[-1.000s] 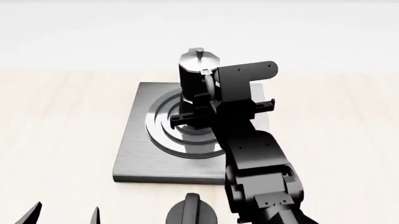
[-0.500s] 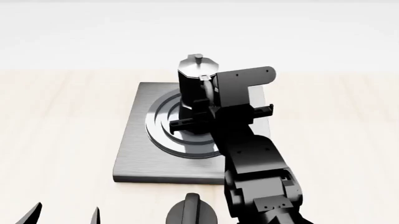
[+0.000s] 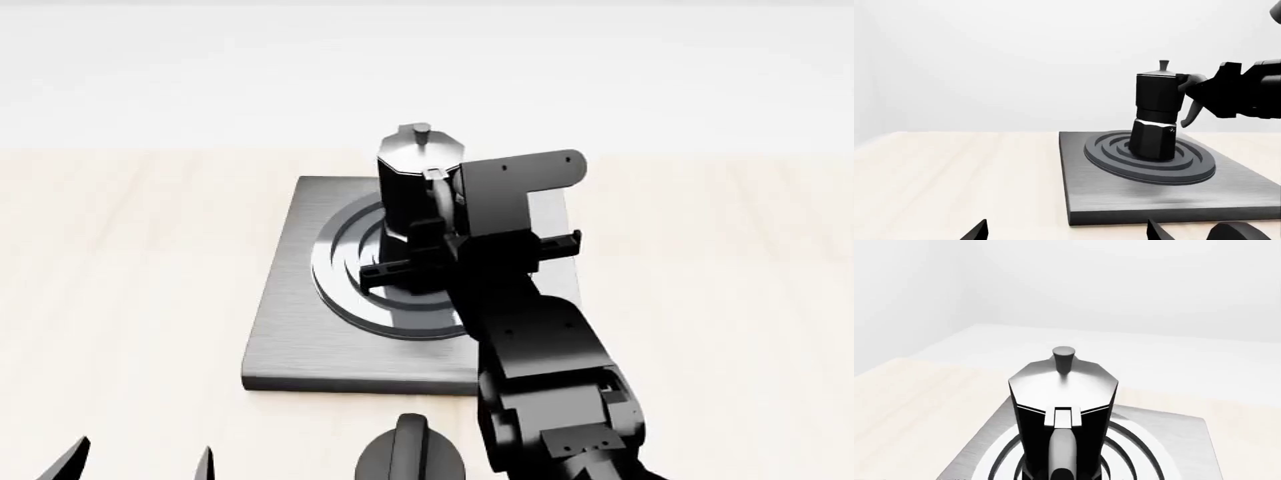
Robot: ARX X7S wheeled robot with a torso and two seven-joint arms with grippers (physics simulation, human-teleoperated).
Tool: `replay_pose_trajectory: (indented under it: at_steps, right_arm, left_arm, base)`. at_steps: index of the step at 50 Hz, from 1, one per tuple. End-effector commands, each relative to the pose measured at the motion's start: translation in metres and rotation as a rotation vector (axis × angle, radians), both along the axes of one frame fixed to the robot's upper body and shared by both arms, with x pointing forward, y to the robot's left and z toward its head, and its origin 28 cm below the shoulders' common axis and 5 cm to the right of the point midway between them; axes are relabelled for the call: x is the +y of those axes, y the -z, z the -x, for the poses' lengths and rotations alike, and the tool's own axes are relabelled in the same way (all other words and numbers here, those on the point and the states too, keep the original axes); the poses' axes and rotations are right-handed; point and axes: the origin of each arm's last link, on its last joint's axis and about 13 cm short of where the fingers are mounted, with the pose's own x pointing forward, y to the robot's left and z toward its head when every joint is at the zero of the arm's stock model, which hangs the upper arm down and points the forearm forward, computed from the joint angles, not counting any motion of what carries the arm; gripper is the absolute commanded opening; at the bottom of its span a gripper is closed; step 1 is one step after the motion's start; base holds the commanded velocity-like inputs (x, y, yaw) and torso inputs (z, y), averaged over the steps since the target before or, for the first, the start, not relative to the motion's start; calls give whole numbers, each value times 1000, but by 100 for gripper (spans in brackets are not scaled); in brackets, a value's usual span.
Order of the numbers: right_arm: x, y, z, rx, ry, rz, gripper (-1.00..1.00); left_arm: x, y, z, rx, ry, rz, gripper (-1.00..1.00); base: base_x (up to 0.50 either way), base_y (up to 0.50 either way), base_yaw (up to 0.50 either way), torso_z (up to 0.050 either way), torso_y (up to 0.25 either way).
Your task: Put the moka pot on the stove.
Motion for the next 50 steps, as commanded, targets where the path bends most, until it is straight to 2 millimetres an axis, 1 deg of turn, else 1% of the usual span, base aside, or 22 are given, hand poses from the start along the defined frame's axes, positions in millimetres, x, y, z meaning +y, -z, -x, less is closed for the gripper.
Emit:
replay_pose_trajectory:
  at_steps: [1,19,24,25,39,46,50]
  right_arm:
    - [0,-3,-1,-9,8,-6,-100]
    - [0,0,0,-6,6,-9,-100]
    - [-1,5,2,1,2,-5,-100]
    - [-1,5,2,1,2,-7,100]
    - [-5,19,7,18,-5,-18,100]
    - [-4,17,6,6,-14,-23,100]
    - [-4,12,4,-21,-22,-27,100]
  left_arm:
    - [0,0,0,0,0,0,100]
    - [0,-1,1,-1,-2,-1,100]
    - [0,0,1,-1,0,-2,100]
    - [0,0,1,-2,1,-3,100]
    - [-1,0,2,-2,5,-7,100]
    - [-1,-1,3,-3,6,-6,100]
    - [-1,-1,4,-5,5,-7,100]
  base:
    - [0,0,0,0,0]
    - [0,0,0,0,1]
    - [0,0,0,0,0]
    - [0,0,0,0,0]
    - [0,0,0,0,0]
    - [0,0,0,0,0]
    - [0,0,0,0,0]
